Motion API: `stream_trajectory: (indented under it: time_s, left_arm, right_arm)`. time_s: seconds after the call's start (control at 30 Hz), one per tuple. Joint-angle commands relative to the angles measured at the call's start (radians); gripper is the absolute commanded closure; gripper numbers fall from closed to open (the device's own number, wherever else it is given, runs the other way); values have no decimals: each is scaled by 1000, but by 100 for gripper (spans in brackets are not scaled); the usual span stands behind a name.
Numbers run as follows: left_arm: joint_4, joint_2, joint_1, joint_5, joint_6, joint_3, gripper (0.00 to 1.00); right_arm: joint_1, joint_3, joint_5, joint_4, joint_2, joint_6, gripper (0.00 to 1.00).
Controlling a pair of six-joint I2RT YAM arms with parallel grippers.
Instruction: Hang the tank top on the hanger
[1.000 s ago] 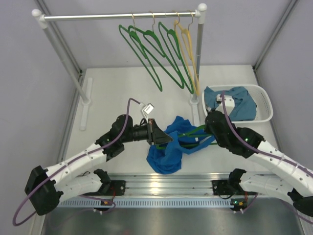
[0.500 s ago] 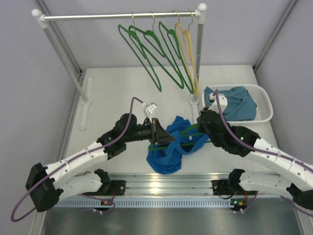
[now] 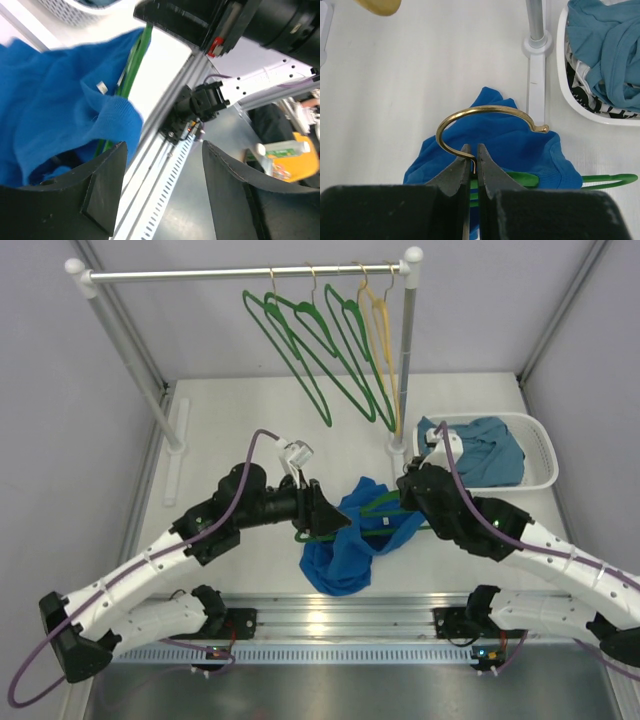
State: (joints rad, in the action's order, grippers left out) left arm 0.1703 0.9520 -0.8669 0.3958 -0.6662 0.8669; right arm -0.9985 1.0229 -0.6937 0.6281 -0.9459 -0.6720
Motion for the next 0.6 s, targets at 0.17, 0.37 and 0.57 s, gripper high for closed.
stream_trajectory:
  time_s: [0.17,0.37,0.57]
  left_arm:
    - [261,-39,-4,-127,278,171,33]
    - [304,43,-24,-124,382,175,33]
    - [296,106,-41,-137,430,176,33]
  right_arm:
    - [-37,19,26,-62,7,52,100]
    - [-49,25,42,-70,-1,63,100]
    - [-63,43,45,-65,-14,75,100]
